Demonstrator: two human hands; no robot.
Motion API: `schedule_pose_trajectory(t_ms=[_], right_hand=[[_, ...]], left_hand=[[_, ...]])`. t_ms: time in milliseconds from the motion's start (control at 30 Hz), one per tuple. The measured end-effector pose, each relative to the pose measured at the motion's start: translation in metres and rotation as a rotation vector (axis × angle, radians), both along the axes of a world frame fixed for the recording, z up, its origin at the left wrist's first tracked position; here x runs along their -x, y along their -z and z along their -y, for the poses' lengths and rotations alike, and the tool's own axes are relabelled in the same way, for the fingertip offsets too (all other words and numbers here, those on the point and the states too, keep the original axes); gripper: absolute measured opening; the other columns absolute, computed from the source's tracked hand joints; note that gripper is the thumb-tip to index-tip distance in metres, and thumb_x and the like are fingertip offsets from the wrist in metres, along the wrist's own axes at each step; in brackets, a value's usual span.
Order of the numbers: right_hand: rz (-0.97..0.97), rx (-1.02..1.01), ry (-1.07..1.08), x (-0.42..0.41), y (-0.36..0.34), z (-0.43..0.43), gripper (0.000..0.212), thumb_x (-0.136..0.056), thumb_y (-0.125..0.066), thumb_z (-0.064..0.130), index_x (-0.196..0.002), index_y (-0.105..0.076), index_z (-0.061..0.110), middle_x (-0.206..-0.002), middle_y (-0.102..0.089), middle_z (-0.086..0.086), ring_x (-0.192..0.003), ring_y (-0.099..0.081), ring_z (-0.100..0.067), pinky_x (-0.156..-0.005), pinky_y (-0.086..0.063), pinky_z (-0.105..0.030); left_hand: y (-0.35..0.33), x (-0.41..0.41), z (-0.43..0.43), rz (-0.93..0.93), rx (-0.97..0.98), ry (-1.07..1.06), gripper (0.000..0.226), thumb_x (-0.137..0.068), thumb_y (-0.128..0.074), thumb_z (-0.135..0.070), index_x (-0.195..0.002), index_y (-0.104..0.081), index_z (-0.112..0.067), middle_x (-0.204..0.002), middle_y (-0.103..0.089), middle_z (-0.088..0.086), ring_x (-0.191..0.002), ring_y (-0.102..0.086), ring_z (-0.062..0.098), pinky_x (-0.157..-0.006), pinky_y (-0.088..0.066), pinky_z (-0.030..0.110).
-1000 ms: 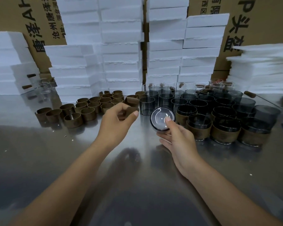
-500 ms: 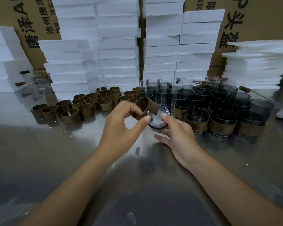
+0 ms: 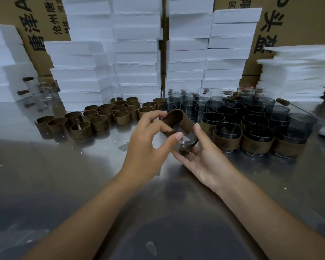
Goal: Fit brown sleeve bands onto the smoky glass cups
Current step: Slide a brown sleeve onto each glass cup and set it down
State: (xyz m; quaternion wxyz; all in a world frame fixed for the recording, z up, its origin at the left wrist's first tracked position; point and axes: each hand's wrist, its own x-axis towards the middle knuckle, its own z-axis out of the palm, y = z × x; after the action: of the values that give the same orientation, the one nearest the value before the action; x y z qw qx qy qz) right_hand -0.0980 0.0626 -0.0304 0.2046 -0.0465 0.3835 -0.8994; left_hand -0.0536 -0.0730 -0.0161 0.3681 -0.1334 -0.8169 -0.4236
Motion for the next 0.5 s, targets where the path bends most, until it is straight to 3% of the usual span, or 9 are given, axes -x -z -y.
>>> schedule_pose_trajectory(t_ms=[67,167,233,367,500], right_hand=[[0.019,0.05,-0.028,-0.0012,-0.0011,-0.0006,0.051,-0.077,-0.067,0.036,-0.122,-0.062,0.014,-0.103,-0.073,-0.015,-0.088,-0.073,-0.024,-0.073,-0.06,-0.038],[0.053,0.046,-0.014,-0.0019,-0.0022,-0.0004,0.029,-0.083,-0.065,0.039,-0.089,-0.076,0.012,-0.081,-0.074,-0.01,-0.074,-0.073,-0.019,-0.065,-0.059,-0.034],[0.067,0.027,-0.016,-0.0022,-0.0024,-0.0002,0.033,-0.08,-0.066,0.045,-0.072,-0.078,0.015,-0.077,-0.072,-0.008,-0.072,-0.07,-0.017,-0.063,-0.058,-0.033],[0.062,-0.003,-0.038,-0.0063,-0.0064,0.001,0.059,-0.055,-0.069,0.062,-0.092,-0.076,0.016,-0.103,-0.061,-0.01,-0.095,-0.05,-0.019,-0.069,-0.058,-0.034],[0.027,-0.019,-0.07,-0.0088,-0.0087,0.0022,0.081,-0.042,-0.071,0.066,-0.106,-0.072,0.016,-0.113,-0.06,-0.013,-0.104,-0.048,-0.021,-0.073,-0.059,-0.036]], left_hand=[[-0.0012,-0.0001,-0.0023,0.012,-0.034,0.011,0.015,-0.085,-0.069,-0.021,-0.073,-0.061,-0.017,-0.117,-0.051,-0.013,-0.114,-0.048,-0.002,-0.095,-0.037,0.015],[-0.002,-0.0022,-0.0054,-0.005,-0.031,0.023,0.016,-0.082,-0.067,-0.024,-0.075,-0.062,-0.011,-0.12,-0.051,-0.008,-0.12,-0.047,0.003,-0.1,-0.037,0.021],[-0.0021,-0.0038,-0.007,-0.003,-0.027,0.039,0.011,-0.08,-0.065,-0.025,-0.084,-0.062,-0.015,-0.123,-0.052,-0.006,-0.123,-0.046,0.003,-0.102,-0.037,0.023],[-0.0014,-0.0042,-0.008,0.035,-0.053,0.094,0.041,-0.079,-0.068,-0.026,-0.115,-0.048,-0.024,-0.113,-0.057,-0.018,-0.111,-0.053,-0.003,-0.096,-0.039,0.015],[0.0009,-0.0015,-0.0059,0.043,-0.027,0.101,0.054,-0.077,-0.071,-0.027,-0.123,-0.042,-0.027,-0.116,-0.054,-0.024,-0.114,-0.051,-0.008,-0.096,-0.036,0.007]])
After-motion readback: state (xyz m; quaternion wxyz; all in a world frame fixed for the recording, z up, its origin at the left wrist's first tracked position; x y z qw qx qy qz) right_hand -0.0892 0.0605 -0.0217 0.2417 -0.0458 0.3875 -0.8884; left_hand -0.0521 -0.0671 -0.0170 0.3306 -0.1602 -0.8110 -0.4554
